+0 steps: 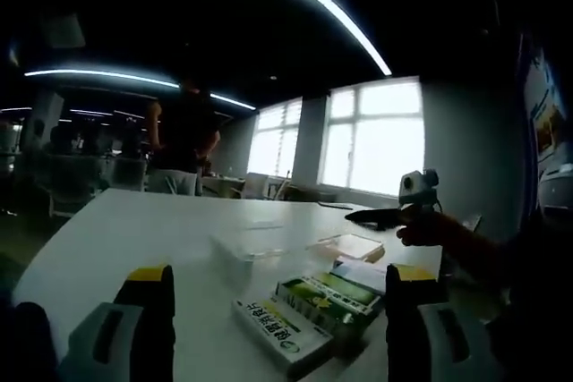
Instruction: Arrange the small medicine boxes into an aligned row inside the storage area until every box is upright, visible, and separated from the surrounding clutter.
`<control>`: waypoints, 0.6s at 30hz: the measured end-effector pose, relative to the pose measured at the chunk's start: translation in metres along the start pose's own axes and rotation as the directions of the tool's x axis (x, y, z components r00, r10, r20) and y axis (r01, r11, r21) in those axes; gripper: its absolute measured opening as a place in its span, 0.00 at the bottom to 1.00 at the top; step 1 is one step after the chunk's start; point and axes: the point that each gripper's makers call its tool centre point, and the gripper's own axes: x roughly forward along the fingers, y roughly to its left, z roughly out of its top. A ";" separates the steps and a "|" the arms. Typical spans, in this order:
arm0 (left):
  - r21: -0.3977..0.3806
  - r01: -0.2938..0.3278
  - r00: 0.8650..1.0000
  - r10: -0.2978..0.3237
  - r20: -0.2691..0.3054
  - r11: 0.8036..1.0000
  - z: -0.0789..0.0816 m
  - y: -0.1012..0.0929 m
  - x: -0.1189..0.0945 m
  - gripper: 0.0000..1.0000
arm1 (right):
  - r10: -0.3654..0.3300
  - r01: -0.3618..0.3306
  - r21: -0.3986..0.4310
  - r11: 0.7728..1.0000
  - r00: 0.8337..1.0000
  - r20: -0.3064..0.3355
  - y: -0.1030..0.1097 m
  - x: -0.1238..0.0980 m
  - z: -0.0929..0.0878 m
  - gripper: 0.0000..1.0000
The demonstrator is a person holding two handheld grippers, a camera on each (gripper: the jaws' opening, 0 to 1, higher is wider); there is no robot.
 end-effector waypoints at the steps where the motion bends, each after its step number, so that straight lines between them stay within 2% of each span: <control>1: 0.000 -0.001 1.000 0.001 0.001 1.000 0.000 0.000 0.000 0.98 | -0.001 0.001 -0.010 1.000 1.000 0.005 0.003 -0.003 0.001 1.00; 8: 0.008 -0.002 1.000 0.002 0.006 1.000 0.004 -0.002 -0.006 0.98 | -0.024 0.028 -0.071 0.997 0.997 0.068 0.009 -0.024 0.009 1.00; 11: 0.014 0.006 1.000 -0.006 0.007 1.000 0.006 -0.004 -0.008 0.98 | -0.034 0.042 -0.100 0.994 0.997 0.075 0.010 -0.035 0.007 1.00; 13: 0.003 0.022 1.000 -0.022 0.010 1.000 0.007 -0.007 -0.009 0.98 | -0.033 0.041 -0.096 0.995 0.996 0.081 0.011 -0.039 0.005 1.00; 15: -0.003 0.027 0.999 -0.027 0.020 1.000 0.009 -0.008 -0.011 0.98 | -0.033 0.042 -0.070 0.997 0.992 0.120 0.012 -0.045 0.007 1.00; 18: 0.009 0.020 0.999 -0.020 0.029 1.000 0.011 -0.008 -0.013 0.98 | -0.025 0.033 -0.059 0.998 0.990 0.136 0.012 -0.052 0.005 1.00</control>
